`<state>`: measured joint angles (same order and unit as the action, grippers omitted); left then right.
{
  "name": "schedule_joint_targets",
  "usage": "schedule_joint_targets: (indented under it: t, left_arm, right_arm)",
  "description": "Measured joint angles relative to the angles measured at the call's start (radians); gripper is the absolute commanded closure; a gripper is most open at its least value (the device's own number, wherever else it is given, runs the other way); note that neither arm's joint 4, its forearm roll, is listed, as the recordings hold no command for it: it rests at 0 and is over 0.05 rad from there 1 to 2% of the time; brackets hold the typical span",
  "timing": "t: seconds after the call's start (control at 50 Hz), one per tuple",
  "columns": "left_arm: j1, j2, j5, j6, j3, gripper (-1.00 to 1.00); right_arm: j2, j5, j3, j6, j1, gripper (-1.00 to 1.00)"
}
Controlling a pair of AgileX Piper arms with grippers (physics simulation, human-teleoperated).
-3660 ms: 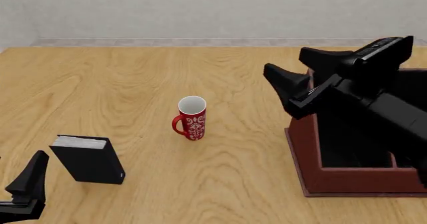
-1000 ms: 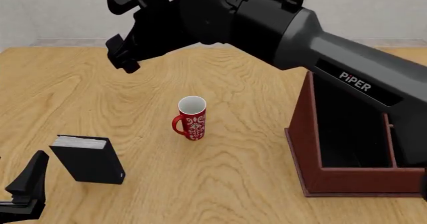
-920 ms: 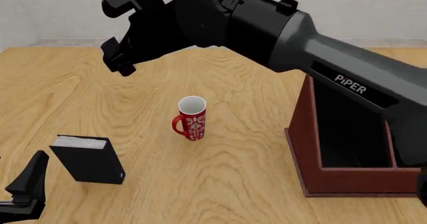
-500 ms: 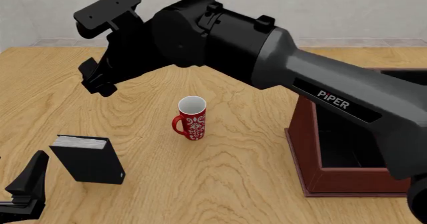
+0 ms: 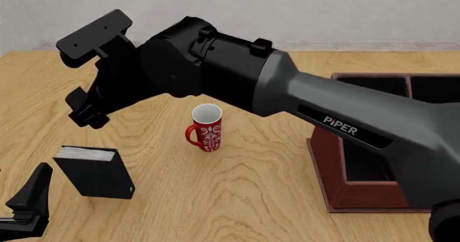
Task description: Pick up the book and place it in the left compartment of the caddy.
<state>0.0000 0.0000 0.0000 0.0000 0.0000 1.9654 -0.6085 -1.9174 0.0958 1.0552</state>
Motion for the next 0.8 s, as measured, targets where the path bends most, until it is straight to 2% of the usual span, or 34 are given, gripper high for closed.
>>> schedule_joint_targets:
  t: [0.8]
  left_arm:
    - [0.0, 0.0, 0.0, 0.0, 0.0, -1.0]
  right_arm:
    - [0.029, 0.054, 0.044, -0.03, 0.042, -1.0]
